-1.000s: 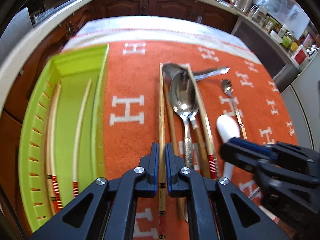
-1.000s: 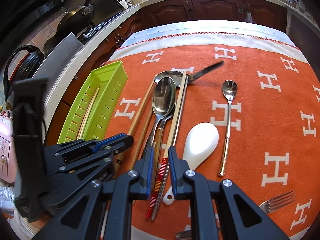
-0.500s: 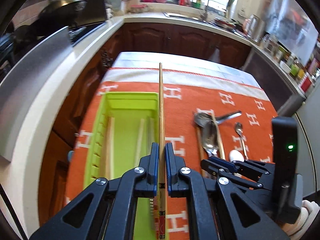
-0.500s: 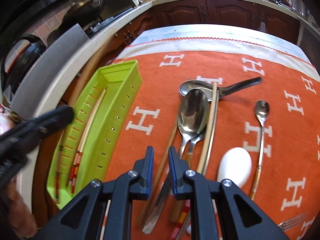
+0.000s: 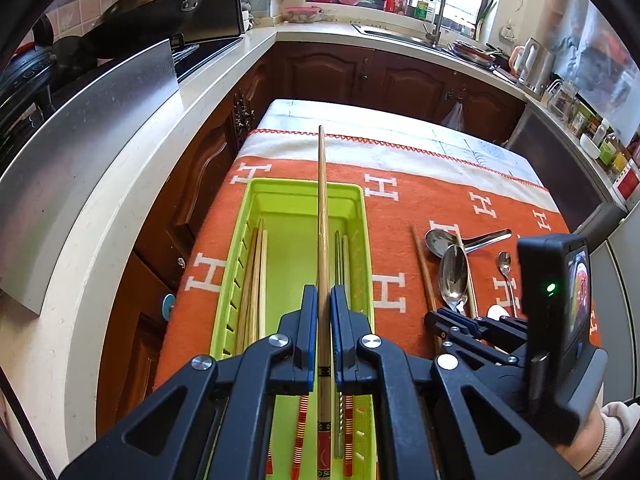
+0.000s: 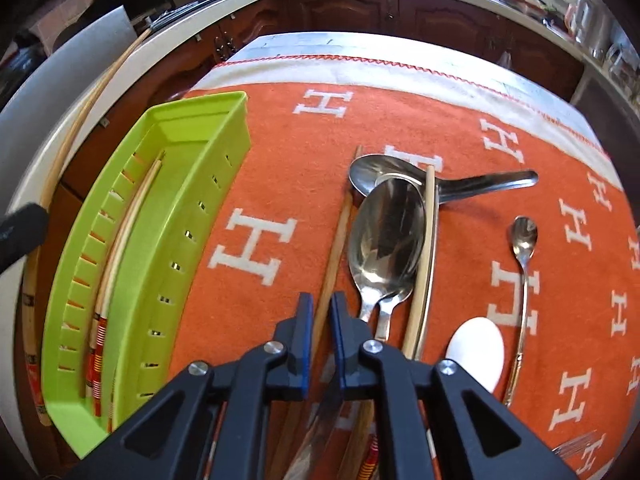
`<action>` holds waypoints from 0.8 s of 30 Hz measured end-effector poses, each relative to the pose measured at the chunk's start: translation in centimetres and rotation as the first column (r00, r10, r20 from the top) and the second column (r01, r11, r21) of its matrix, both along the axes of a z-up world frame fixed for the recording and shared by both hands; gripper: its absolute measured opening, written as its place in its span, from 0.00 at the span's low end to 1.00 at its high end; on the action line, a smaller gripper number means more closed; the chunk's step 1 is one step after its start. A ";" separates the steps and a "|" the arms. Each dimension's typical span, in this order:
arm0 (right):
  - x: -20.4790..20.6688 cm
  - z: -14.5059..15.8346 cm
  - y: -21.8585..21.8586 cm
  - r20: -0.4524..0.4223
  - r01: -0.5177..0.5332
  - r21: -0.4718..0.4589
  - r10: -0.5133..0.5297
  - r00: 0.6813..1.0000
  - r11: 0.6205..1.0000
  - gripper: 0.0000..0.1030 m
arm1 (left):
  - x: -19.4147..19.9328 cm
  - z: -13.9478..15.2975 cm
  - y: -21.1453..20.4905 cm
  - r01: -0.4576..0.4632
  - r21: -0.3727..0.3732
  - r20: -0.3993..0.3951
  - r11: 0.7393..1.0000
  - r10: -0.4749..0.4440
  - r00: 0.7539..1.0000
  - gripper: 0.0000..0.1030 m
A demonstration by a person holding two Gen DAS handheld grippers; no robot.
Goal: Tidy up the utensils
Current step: 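Carry both chopsticks into the green tray and open both tools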
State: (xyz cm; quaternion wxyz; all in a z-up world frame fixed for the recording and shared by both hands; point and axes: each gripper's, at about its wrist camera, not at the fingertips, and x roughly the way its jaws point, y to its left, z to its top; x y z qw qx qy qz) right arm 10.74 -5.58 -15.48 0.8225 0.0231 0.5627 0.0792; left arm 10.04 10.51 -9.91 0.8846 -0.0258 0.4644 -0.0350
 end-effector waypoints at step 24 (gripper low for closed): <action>1.3 6.5 4.0 -0.068 -0.021 0.471 0.060 0.996 0.882 0.14 | -0.6 0.1 2.6 -0.059 0.107 -0.055 0.992 0.065 0.996 0.12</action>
